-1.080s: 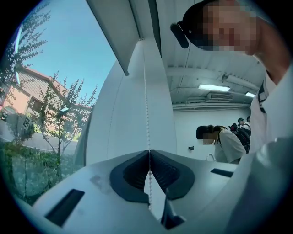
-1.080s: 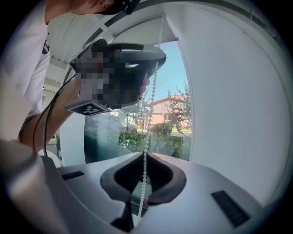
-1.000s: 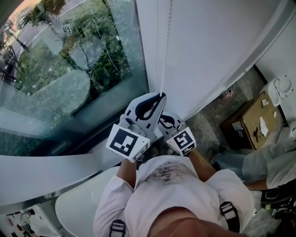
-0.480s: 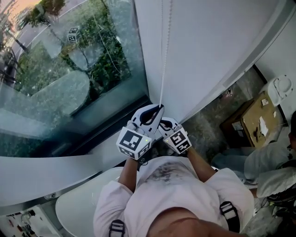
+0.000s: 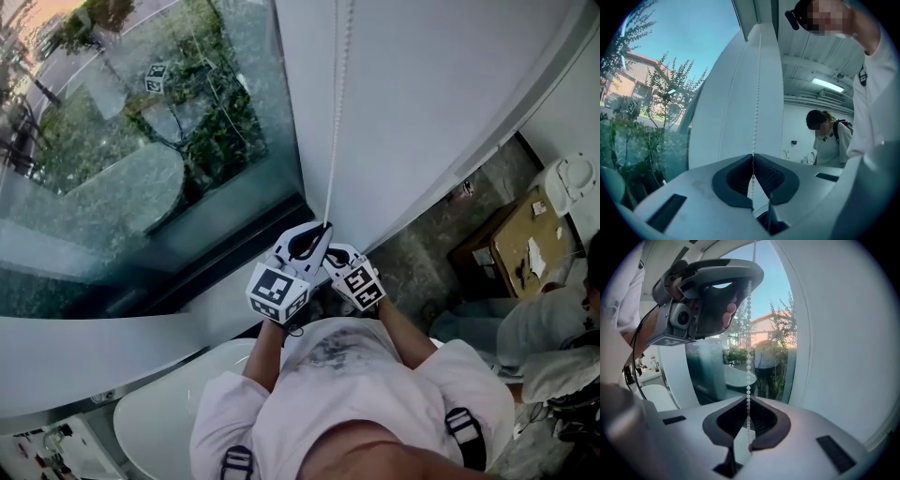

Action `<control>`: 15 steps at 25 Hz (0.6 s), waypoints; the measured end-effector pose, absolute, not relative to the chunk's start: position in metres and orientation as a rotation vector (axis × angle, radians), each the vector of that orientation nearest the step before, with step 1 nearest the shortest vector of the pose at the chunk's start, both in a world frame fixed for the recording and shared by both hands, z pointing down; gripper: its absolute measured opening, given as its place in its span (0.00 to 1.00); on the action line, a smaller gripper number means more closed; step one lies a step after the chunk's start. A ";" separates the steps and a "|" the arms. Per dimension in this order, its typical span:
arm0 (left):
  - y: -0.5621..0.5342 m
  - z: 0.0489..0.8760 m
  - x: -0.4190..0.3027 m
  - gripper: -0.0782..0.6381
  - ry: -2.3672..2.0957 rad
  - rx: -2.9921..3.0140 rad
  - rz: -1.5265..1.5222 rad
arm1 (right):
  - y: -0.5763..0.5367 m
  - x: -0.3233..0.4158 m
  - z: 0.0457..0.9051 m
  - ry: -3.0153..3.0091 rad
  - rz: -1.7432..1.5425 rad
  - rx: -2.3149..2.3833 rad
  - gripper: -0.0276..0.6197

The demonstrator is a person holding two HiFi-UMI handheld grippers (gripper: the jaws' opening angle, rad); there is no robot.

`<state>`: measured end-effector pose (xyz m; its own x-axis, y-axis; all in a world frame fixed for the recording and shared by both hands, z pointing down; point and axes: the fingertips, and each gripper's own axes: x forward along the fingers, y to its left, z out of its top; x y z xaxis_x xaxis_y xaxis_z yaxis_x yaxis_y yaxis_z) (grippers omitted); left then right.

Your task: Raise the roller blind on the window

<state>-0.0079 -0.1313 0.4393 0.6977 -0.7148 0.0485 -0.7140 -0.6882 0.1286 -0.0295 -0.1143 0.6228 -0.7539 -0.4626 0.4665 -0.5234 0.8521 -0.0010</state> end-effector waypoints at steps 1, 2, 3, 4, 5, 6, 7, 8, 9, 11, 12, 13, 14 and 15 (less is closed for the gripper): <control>-0.132 0.442 -0.007 0.12 -1.170 2.763 -0.004 | -0.115 -0.029 0.626 -2.563 0.183 0.724 0.15; -0.132 0.444 -0.007 0.12 -1.170 2.761 0.000 | -0.116 -0.029 0.630 -2.558 0.183 0.724 0.15; -0.133 0.447 -0.007 0.12 -1.170 2.759 0.005 | -0.117 -0.029 0.633 -2.554 0.182 0.725 0.15; -0.133 0.449 -0.007 0.12 -1.170 2.758 0.008 | -0.117 -0.029 0.636 -2.551 0.183 0.722 0.15; -0.134 0.452 -0.008 0.12 -1.170 2.756 0.011 | -0.116 -0.029 0.639 -2.546 0.188 0.715 0.15; -0.134 0.454 -0.008 0.12 -1.170 2.754 0.014 | -0.115 -0.030 0.641 -2.540 0.194 0.707 0.15; -0.133 0.455 -0.009 0.12 -1.169 2.753 0.016 | -0.114 -0.030 0.643 -2.536 0.199 0.702 0.15; -0.133 0.456 -0.009 0.12 -1.169 2.752 0.016 | -0.113 -0.029 0.644 -2.533 0.203 0.702 0.15; -0.132 0.456 -0.008 0.12 -1.169 2.754 0.016 | -0.114 -0.028 0.645 -2.533 0.204 0.706 0.15; -0.131 0.455 -0.007 0.12 -1.170 2.760 0.021 | -0.115 -0.027 0.645 -2.535 0.197 0.712 0.15; -0.131 0.456 -0.006 0.12 -1.169 2.763 0.023 | -0.115 -0.027 0.645 -2.537 0.195 0.711 0.15; -0.131 0.456 -0.006 0.12 -1.169 2.764 0.022 | -0.115 -0.028 0.644 -2.539 0.195 0.708 0.15; -0.131 0.456 -0.006 0.12 -1.169 2.763 0.019 | -0.114 -0.029 0.644 -2.540 0.198 0.706 0.15; -0.131 0.455 -0.006 0.12 -1.170 2.763 0.014 | -0.113 -0.029 0.645 -2.541 0.198 0.706 0.15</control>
<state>-0.0060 -0.1306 0.4552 0.6975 -0.7138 0.0633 -0.7151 -0.6877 0.1257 -0.0293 -0.1127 0.6447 -0.7449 -0.4463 0.4959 -0.5176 0.8556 -0.0076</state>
